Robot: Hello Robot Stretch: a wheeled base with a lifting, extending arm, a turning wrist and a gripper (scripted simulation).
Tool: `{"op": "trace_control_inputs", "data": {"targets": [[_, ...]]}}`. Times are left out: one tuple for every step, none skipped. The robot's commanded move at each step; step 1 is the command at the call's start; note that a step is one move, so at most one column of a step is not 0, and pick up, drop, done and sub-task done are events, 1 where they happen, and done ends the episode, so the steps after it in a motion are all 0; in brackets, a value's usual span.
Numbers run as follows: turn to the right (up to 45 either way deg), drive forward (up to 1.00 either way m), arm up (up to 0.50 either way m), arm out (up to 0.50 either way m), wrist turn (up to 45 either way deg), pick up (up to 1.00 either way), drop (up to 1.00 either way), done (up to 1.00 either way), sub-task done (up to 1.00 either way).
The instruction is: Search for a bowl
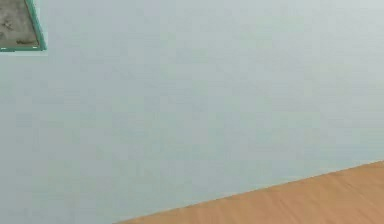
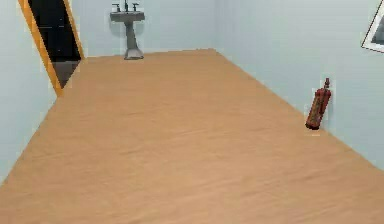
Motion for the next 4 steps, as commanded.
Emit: {"op": "trace_control_inputs", "data": {"targets": [[45.0,0.00,0.00,0.00,0.0,0.00,0.00,0.00,0.00],[27.0,0.00,0.00,0.00,0.0,0.00,0.00,0.00,0.00],[3.0,0.00,0.00,0.00,0.0,0.00,0.00,0.00,0.00],[0.0,0.15,0.00,0.00,0.0,0.00,0.00,0.00,0.00]]}}
